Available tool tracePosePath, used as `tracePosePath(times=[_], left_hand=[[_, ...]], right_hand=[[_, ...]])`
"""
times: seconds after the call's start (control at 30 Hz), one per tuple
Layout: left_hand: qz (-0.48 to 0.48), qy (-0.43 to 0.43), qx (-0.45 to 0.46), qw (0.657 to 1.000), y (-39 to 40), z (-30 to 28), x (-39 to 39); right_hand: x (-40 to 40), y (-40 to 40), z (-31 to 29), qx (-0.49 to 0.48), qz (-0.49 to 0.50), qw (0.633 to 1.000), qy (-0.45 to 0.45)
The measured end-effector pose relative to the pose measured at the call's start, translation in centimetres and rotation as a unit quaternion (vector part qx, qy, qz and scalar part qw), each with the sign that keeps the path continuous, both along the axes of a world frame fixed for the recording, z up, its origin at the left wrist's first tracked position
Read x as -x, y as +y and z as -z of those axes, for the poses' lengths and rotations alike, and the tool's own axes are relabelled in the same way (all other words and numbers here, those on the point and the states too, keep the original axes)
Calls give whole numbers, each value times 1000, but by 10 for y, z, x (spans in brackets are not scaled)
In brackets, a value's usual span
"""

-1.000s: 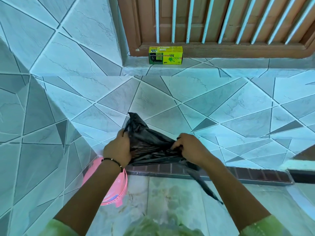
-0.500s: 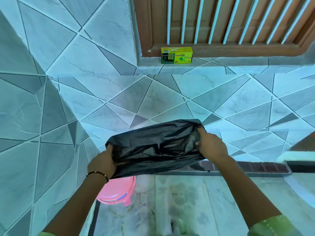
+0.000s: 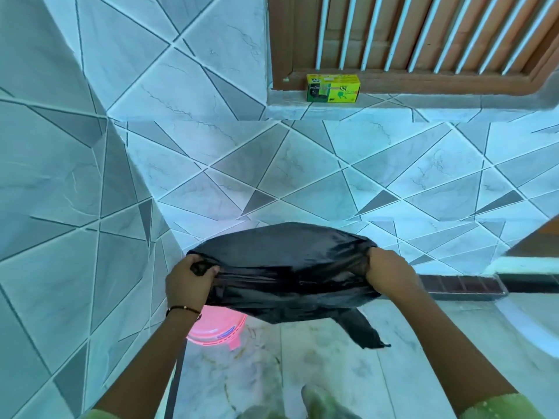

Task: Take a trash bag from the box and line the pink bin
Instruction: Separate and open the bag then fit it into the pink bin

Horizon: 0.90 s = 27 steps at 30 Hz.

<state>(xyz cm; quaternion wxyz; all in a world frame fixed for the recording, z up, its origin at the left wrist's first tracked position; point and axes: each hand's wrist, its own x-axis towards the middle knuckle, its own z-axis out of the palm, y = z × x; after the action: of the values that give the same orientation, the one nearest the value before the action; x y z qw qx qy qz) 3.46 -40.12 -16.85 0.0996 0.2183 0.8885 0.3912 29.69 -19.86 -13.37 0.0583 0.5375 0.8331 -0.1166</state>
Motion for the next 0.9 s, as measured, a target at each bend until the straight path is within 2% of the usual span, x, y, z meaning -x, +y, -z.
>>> tracePosePath(times=[0.1,0.17,0.2,0.23,0.27,0.3,0.33,0.37,0.43,0.47,0.5,0.53,0.57,0.6,0.63,0.67,0.7,0.73,0.77,0.8,0.87,0.9], left_hand=[[29,-18,-91,995,-1,2,-4],[141,-60,-49,987,4,5,-9],[223,-56,39,972,8,9,-9],[304,-4,171,937,13,11,-10],[359,70,294,883,19,11,-8],[363,127,381,841,28,4,-6],[341,157,401,835,37,-7,-3],[307,163,377,859,44,-26,2],[186,176,240,936,61,-77,13],[128,226,145,955,64,-102,14],[74,277,30,957,62,-125,9],[32,322,-43,945,61,-136,4],[20,352,-36,935,59,-141,-4],[65,361,39,930,62,-124,-5],[155,313,161,923,61,-97,-1],[212,229,282,907,61,-67,5],[229,144,347,898,59,-42,15],[214,115,370,897,57,-24,23],[174,97,363,910,58,-16,24],[164,108,358,913,63,-9,23],[168,122,372,905,63,-20,-2],[158,102,364,912,63,-36,-16]], right_hand=[[-5,4,2,13,11,1000,-2],[-2,3,3,29,-7,1000,3],[2,2,3,35,-20,999,-1],[6,3,2,38,-32,999,-10],[12,5,-1,34,-43,998,-22],[14,10,-9,20,-49,998,-35],[15,16,-24,-4,-45,998,-35],[16,25,-44,-38,-26,999,-7],[9,39,-99,-146,27,983,104],[2,38,-126,-215,52,959,176],[-5,38,-141,-281,71,925,246],[-10,36,-146,-320,79,901,284],[-11,35,-140,-325,67,902,276],[-11,35,-120,-285,22,940,187],[-11,35,-91,-196,-43,978,50],[-15,38,-59,-81,-73,992,-61],[-19,42,-33,-12,-90,988,-123],[-26,46,-13,25,-88,986,-136],[-32,50,1,39,-77,989,-121],[-34,51,5,43,-74,990,-111],[-34,50,1,31,-77,989,-125],[-30,52,-8,9,-66,991,-112]])
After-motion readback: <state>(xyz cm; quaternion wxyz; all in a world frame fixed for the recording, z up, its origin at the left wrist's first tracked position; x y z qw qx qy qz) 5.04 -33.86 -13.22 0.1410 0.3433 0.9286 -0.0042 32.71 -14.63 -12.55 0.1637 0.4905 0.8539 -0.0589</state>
